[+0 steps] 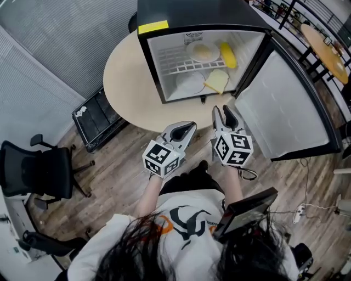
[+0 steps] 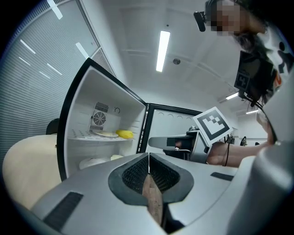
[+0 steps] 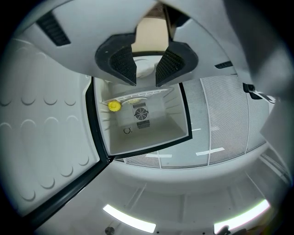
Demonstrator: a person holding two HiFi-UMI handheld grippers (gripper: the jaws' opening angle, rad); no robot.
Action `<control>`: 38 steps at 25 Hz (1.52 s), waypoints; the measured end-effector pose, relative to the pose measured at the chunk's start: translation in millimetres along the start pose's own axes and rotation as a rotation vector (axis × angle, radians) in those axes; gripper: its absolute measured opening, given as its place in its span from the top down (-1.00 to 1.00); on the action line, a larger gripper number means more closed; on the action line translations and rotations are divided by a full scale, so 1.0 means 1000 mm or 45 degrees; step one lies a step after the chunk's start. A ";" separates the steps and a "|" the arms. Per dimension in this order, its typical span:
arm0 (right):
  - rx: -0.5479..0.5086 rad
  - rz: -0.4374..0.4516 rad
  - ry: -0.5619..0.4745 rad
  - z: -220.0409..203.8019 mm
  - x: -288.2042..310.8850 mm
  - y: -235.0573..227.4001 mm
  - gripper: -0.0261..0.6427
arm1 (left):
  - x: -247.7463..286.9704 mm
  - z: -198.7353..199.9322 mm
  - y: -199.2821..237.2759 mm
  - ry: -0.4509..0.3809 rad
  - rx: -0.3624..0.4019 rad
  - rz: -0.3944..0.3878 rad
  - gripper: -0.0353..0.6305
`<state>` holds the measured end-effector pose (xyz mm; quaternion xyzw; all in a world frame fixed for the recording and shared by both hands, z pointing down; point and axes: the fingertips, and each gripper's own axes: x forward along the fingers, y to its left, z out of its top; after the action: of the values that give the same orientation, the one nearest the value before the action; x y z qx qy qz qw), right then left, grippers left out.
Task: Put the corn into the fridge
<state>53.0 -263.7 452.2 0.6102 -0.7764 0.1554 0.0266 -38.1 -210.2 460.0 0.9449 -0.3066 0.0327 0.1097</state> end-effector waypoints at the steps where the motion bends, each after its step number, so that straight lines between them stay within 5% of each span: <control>1: -0.003 0.004 0.004 -0.001 -0.004 0.000 0.50 | 0.000 0.000 -0.003 -0.002 0.000 -0.002 0.86; 14: -0.015 0.124 0.042 -0.008 -0.061 -0.007 0.62 | 0.009 0.005 -0.041 -0.021 0.010 0.087 0.86; 24: -0.018 0.288 0.094 -0.034 -0.141 -0.026 0.73 | -0.004 -0.027 -0.112 -0.016 -0.044 0.230 0.86; 38: -0.012 0.465 0.141 -0.056 -0.210 -0.010 0.80 | -0.035 -0.045 -0.187 0.018 -0.033 0.304 0.86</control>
<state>107.5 -52.9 458.8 0.4497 -0.8722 0.1875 0.0435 43.8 -32.7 464.1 0.9000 -0.4165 0.0482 0.1192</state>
